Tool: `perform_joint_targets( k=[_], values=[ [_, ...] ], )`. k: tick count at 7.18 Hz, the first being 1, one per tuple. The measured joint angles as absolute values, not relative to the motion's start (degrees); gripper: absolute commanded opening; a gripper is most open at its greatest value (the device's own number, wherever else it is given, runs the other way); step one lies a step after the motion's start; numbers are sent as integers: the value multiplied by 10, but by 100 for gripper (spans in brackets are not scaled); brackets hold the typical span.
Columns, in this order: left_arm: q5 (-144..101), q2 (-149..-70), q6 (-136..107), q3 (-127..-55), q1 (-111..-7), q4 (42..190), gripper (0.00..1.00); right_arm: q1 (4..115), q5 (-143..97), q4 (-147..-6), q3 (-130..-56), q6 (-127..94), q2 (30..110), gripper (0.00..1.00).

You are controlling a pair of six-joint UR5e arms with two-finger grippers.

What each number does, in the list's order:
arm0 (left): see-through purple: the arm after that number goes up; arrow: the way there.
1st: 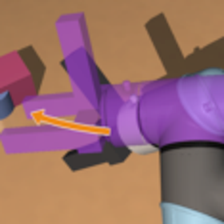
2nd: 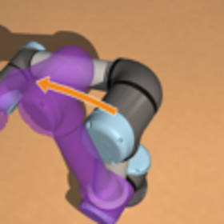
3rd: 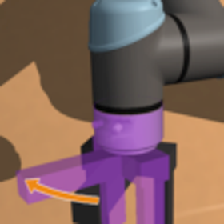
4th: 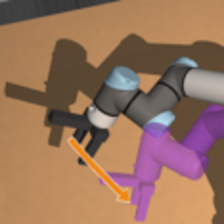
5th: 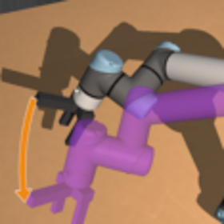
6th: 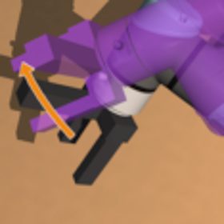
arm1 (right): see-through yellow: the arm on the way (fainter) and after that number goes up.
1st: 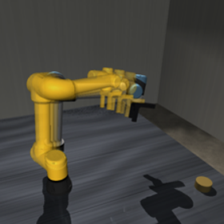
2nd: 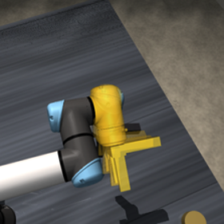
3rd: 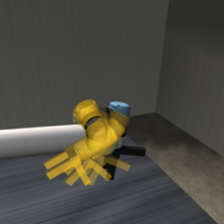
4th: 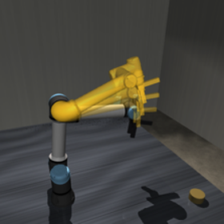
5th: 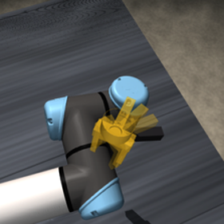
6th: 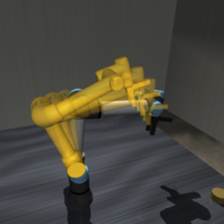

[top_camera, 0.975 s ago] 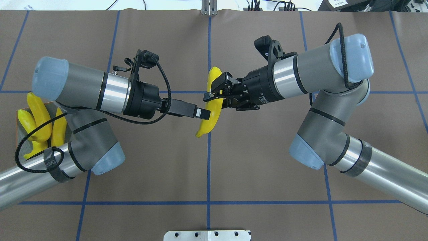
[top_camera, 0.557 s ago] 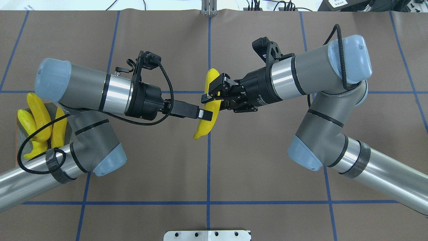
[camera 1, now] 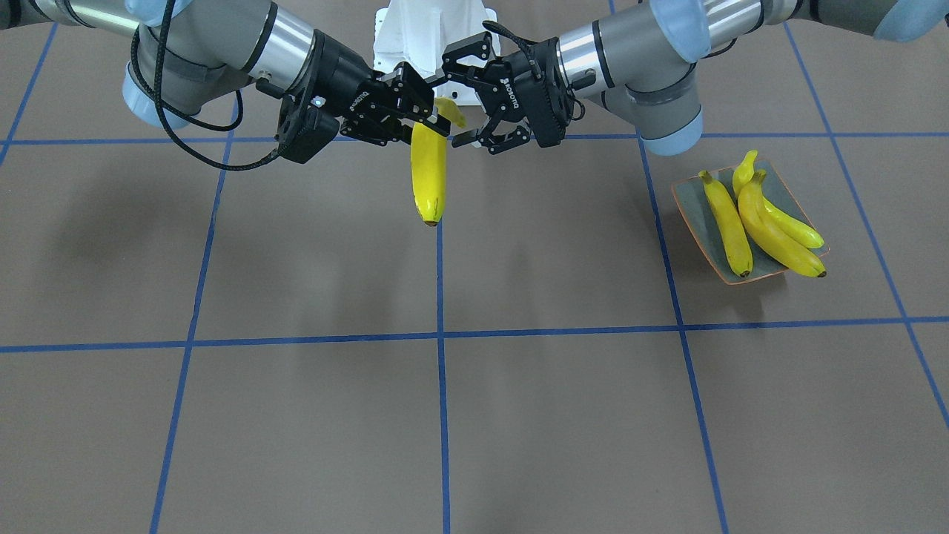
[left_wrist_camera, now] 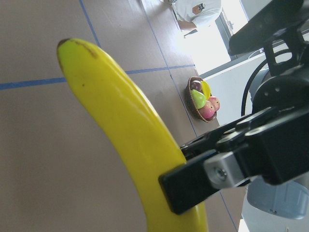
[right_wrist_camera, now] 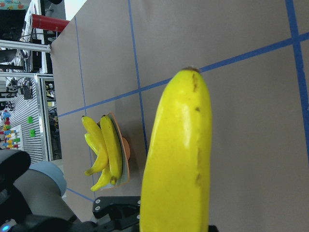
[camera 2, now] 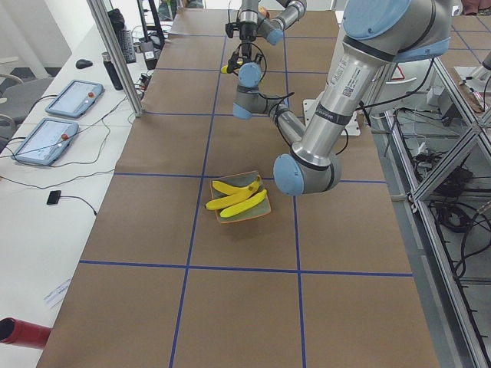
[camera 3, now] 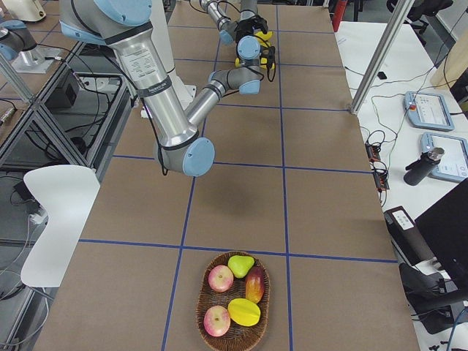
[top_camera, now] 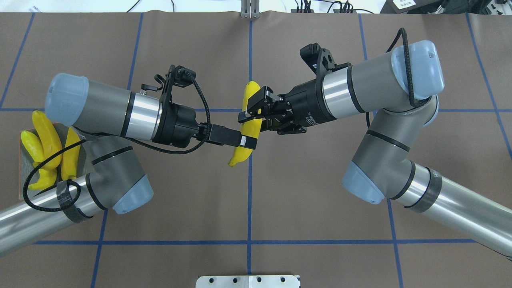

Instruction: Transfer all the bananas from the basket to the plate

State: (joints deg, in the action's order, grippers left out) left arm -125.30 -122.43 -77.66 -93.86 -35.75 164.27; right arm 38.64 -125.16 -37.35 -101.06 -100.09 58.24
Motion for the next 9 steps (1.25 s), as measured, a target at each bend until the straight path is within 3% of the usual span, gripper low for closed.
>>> perform_joint_targets(
  k=[1, 2, 3, 4, 7, 9],
  values=[
    [-1253, -1225, -780, -939, -357, 1643, 14, 385, -1252, -373, -1011, -1001, 582, 0],
    [-1253, -1226, -786, -939, -357, 1643, 0, 383, -1252, -373, -1011, -1001, 581, 0],
    [-1253, -1227, -791, -940, -357, 1644, 0, 380, -1251, -373, -1011, -1001, 581, 95],
    [-1249, -1226, -804, -941, -357, 1645, 0, 378, -1251, -372, -1011, -1000, 581, 100],
    [-1241, -1221, -839, -946, -358, 1648, 0, 388, -1248, -333, -1016, -1002, 595, 100],
    [-1241, -1176, -849, -968, -368, 1646, 0, 417, -1248, -298, -1022, -1003, 632, 100]
  ],
)
